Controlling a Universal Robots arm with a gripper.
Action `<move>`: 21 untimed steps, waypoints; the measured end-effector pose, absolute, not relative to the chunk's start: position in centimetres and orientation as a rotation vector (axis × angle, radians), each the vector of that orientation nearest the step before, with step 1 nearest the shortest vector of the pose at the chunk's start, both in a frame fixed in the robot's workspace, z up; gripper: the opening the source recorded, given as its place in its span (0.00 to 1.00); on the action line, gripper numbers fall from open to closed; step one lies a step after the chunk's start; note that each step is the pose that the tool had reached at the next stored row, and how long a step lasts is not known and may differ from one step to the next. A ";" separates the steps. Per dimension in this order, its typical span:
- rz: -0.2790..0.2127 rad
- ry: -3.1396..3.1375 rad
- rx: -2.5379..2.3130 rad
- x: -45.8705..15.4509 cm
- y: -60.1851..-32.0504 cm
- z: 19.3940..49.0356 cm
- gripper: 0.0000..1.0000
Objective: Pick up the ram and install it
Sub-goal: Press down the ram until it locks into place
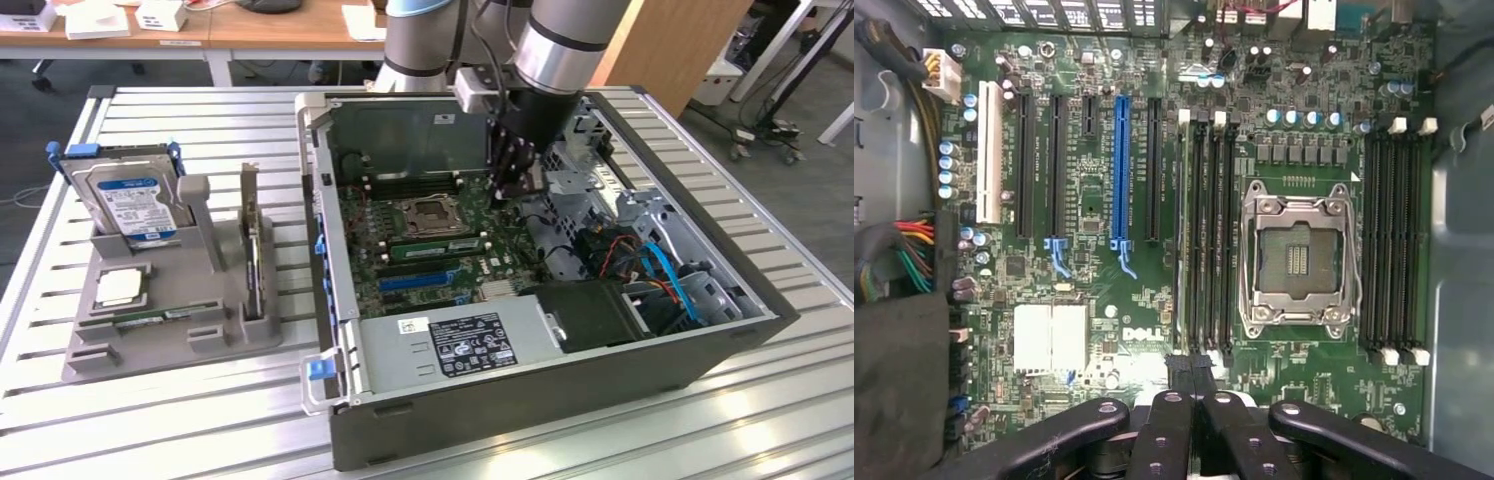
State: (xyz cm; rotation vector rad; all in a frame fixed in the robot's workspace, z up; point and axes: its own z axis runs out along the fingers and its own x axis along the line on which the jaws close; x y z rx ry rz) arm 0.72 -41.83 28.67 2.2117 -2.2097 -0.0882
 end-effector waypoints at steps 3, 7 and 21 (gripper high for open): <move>-0.088 -2.210 2.212 0.7 -41.8 28.2 0.10; -0.088 -2.210 2.212 0.7 -41.8 27.7 0.10; -0.088 -2.210 2.212 0.7 -41.8 26.1 0.10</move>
